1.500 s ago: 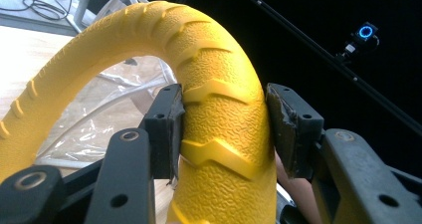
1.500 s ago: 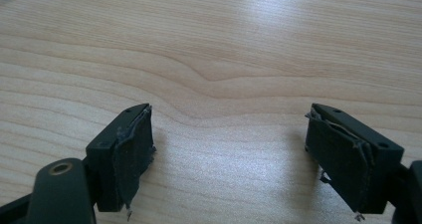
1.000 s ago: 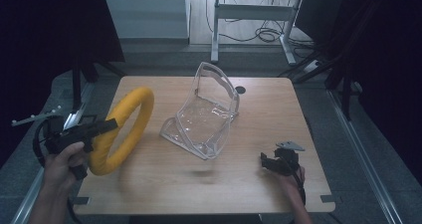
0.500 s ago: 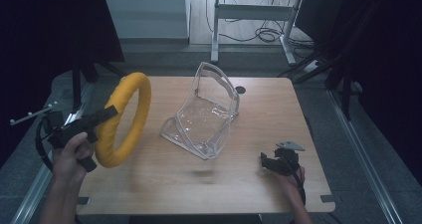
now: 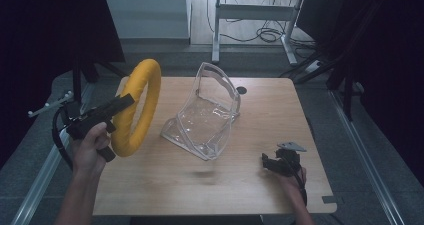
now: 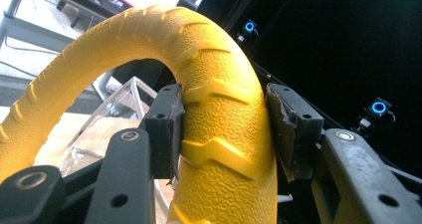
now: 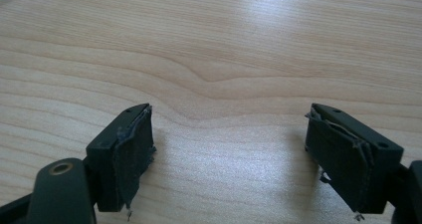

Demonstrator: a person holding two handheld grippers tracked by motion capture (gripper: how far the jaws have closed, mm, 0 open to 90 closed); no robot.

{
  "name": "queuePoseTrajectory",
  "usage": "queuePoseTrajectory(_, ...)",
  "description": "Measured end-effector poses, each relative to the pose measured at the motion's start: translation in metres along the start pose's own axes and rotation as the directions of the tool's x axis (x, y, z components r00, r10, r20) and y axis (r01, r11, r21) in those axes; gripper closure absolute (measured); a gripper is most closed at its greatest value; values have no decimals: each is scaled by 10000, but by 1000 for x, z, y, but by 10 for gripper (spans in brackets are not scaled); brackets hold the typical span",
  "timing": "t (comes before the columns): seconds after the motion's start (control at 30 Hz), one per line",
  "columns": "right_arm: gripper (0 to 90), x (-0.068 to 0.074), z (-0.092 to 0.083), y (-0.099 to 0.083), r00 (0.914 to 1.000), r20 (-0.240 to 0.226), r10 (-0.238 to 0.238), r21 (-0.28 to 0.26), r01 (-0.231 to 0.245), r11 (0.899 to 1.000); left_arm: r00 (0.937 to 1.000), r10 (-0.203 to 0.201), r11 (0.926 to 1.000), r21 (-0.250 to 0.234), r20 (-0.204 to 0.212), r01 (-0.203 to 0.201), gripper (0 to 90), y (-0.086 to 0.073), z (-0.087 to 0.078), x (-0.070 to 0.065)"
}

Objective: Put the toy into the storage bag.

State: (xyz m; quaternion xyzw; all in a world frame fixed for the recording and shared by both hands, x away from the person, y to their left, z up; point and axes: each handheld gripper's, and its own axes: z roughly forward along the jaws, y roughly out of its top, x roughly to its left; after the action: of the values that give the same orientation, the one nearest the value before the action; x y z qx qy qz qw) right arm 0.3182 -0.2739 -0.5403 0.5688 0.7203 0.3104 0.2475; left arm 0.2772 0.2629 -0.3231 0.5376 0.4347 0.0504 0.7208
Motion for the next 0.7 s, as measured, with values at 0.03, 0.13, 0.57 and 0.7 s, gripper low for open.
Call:
queuePoseTrajectory(0.03,189,0,0,0,10000,0,0,-1,0,10000,10000,31,10000,-42,-12,-31,513,2,0,-2)
queuePoseTrajectory(0.13,189,0,0,0,10000,12,17,4,-17,10000,9999,163,9998,-80,27,-163,513,9,0,-8)
queuePoseTrajectory(0.57,190,0,1,0,10000,29,30,-8,-30,10000,9970,453,9990,-77,623,-449,513,35,15,-42)
queuePoseTrajectory(0.7,189,0,1,0,10000,34,38,-4,-38,10000,9950,608,9981,-74,789,-604,513,44,21,-56)
